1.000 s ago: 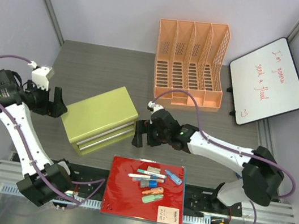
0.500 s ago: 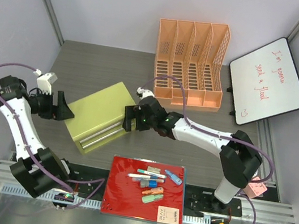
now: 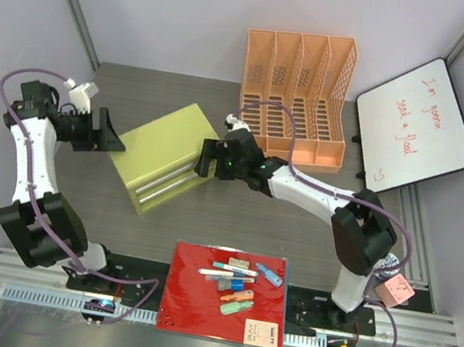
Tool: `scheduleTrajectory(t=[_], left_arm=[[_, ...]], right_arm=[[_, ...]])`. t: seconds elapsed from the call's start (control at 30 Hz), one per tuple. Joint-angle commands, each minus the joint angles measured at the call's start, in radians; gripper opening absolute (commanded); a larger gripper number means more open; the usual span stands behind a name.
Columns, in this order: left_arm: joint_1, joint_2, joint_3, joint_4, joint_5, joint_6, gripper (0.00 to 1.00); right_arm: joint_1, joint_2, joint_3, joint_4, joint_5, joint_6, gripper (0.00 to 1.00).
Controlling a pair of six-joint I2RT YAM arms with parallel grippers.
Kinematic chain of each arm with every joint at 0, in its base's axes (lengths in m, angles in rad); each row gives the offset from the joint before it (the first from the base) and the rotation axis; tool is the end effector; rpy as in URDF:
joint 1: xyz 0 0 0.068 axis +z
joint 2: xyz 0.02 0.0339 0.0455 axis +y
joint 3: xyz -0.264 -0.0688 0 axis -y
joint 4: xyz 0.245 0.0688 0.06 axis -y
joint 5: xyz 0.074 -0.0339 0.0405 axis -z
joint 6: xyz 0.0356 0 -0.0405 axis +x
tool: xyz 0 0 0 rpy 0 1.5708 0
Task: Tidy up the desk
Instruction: Move the storage box to the center of the board.
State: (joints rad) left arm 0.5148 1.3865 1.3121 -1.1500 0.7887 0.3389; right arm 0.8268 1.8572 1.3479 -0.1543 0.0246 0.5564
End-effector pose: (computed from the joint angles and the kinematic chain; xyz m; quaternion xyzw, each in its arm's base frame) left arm 0.2336 0.1031 0.3214 -0.0139 0.9117 -0.2786 0.3015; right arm 0.2878 0.3114 0.2322 -0.1158 0.8913 0.2709 0.3445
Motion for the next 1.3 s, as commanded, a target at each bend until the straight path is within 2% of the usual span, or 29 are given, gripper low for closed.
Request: scheduleTrajectory(t=[0.0, 0.07, 0.17, 0.23, 0.3, 0.4, 0.43, 0.6, 0.8, 0.9, 1.07, 1.27], left_arm=[[-0.107, 0.043, 0.171, 0.153, 0.08, -0.159, 0.8], [-0.13, 0.058, 0.205, 0.131, 0.075, -0.159, 0.8], [-0.137, 0.043, 0.234, 0.061, 0.086, -0.106, 0.8], [-0.136, 0.007, 0.234, 0.065, 0.06, -0.058, 0.8], [-0.137, -0.018, 0.216, 0.126, 0.006, -0.067, 0.82], [-0.136, 0.002, 0.2, 0.327, -0.032, -0.142, 0.81], [-0.137, 0.059, 0.206, 0.414, -0.037, -0.209, 0.79], [-0.147, 0.281, 0.367, 0.547, 0.044, -0.385, 0.76], [-0.225, 0.459, 0.43, 0.604, 0.084, -0.428, 0.77], [-0.243, 0.49, 0.399, 0.607, 0.141, -0.449, 0.75], [-0.249, 0.448, 0.287, 0.605, 0.178, -0.417, 0.74], [-0.245, 0.321, 0.162, 0.484, 0.187, -0.278, 0.74]], right_arm=[[0.008, -0.22, -0.143, 0.144, -0.078, 0.097, 1.0], [0.014, -0.343, -0.276, 0.238, -0.133, 0.186, 1.0], [0.02, -0.455, -0.407, 0.352, -0.181, 0.29, 1.0], [0.02, -0.481, -0.472, 0.491, -0.202, 0.339, 1.0], [0.018, -0.448, -0.501, 0.562, -0.235, 0.379, 1.0], [0.026, -0.366, -0.486, 0.635, -0.273, 0.418, 1.0], [0.029, -0.351, -0.481, 0.653, -0.269, 0.419, 1.0], [0.035, -0.308, -0.444, 0.674, -0.233, 0.408, 1.0], [0.037, -0.282, -0.478, 0.821, -0.238, 0.448, 1.0], [0.037, -0.254, -0.494, 0.884, -0.236, 0.477, 1.0], [0.038, -0.207, -0.483, 0.901, -0.229, 0.484, 0.99], [0.015, -0.184, -0.48, 0.889, -0.207, 0.447, 1.0]])
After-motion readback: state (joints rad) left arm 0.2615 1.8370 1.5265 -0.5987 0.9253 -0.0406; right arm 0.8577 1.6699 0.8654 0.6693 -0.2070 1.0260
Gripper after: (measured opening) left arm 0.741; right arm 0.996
